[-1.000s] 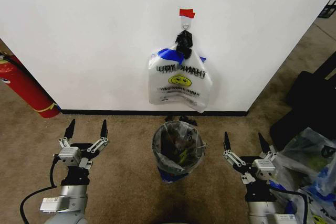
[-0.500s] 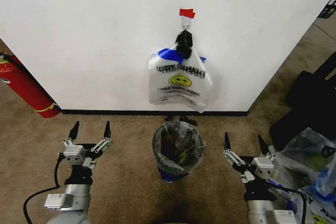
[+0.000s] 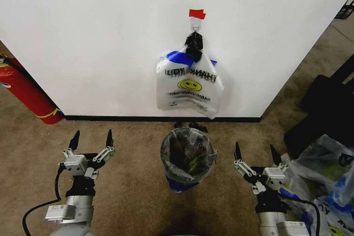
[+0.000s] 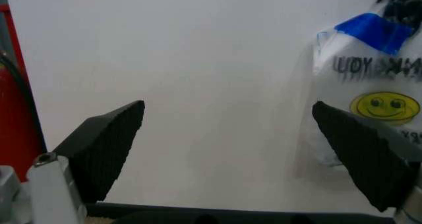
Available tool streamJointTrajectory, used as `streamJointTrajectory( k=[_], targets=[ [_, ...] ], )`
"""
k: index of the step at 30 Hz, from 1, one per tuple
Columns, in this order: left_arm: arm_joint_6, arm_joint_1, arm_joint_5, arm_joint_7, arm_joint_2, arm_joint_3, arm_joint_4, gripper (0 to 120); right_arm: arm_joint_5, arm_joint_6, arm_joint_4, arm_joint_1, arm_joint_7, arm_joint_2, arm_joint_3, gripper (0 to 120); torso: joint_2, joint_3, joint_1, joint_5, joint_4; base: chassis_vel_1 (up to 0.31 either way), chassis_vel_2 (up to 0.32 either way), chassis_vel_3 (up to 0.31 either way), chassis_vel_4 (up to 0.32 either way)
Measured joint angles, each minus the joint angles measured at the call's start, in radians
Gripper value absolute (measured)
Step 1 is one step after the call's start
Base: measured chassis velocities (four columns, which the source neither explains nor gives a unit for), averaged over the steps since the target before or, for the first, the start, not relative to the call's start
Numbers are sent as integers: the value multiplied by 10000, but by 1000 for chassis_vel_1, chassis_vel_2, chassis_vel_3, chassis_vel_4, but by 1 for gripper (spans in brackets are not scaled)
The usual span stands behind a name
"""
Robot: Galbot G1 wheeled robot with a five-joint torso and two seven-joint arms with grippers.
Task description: Pick up the garbage bag from the wall and place it over the trash bin.
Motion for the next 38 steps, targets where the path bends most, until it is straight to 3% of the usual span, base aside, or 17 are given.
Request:
streamJointTrajectory(
  k=[38],
  targets=[
    [59, -12, 397, -158, -80, 479, 37, 100, -171, 121, -292, 65, 51, -87, -161, 100, 0, 0, 0, -1, 0, 0, 0, 0, 0]
  ],
)
